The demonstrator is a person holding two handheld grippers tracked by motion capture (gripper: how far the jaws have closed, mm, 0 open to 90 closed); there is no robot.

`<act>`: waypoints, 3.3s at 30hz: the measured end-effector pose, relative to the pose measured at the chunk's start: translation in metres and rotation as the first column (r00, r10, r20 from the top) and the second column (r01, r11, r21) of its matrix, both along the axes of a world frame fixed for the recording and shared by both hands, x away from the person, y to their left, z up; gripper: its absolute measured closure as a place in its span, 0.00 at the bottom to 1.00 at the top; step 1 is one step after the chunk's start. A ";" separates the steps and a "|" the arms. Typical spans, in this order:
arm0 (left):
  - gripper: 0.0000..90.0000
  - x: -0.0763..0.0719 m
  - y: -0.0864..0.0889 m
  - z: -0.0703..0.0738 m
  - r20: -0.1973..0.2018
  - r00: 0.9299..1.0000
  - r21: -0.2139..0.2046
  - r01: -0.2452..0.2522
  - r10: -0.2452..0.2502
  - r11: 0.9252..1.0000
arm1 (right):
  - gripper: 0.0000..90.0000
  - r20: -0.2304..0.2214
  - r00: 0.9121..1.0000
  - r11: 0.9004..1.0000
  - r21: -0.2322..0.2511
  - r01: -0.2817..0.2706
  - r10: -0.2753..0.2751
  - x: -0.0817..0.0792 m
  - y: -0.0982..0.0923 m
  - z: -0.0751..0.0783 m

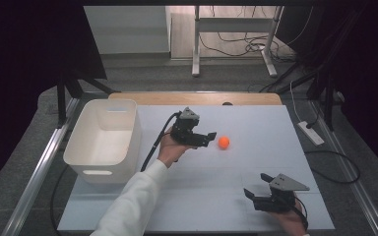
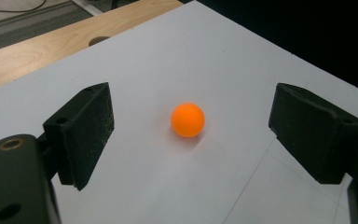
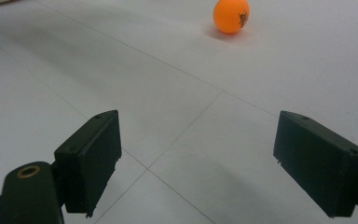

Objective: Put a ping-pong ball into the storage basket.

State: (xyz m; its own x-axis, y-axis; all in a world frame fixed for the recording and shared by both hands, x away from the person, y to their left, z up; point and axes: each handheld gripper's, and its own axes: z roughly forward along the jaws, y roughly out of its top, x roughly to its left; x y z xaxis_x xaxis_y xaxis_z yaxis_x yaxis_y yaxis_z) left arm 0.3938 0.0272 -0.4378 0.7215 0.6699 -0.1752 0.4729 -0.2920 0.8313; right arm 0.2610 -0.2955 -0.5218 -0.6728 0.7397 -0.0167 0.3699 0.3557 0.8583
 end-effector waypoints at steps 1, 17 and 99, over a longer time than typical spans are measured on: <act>0.17 0.000 -0.001 -0.001 -0.002 1.000 -0.001 0.000 0.000 1.000 | 0.16 -0.003 1.000 1.000 -0.003 -0.002 0.002 0.000 0.001 0.000; 0.17 0.006 -0.019 -0.012 -0.020 1.000 0.000 0.010 -0.010 1.000 | 0.16 -0.001 1.000 1.000 -0.008 -0.001 0.001 0.001 0.000 -0.001; 0.17 0.057 -0.071 -0.070 -0.148 0.989 0.151 0.022 0.000 0.988 | 0.17 -0.003 1.000 1.000 -0.014 0.002 -0.002 0.003 -0.002 -0.002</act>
State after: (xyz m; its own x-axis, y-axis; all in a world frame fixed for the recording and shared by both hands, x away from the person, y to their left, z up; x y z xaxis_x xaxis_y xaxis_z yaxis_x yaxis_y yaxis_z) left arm 0.4509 -0.0442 -0.5077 0.7030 0.6889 -0.1766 0.5825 -0.4154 0.6987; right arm 0.2645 -0.2970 -0.5235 -0.6710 0.7410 -0.0250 0.3735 0.3670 0.8519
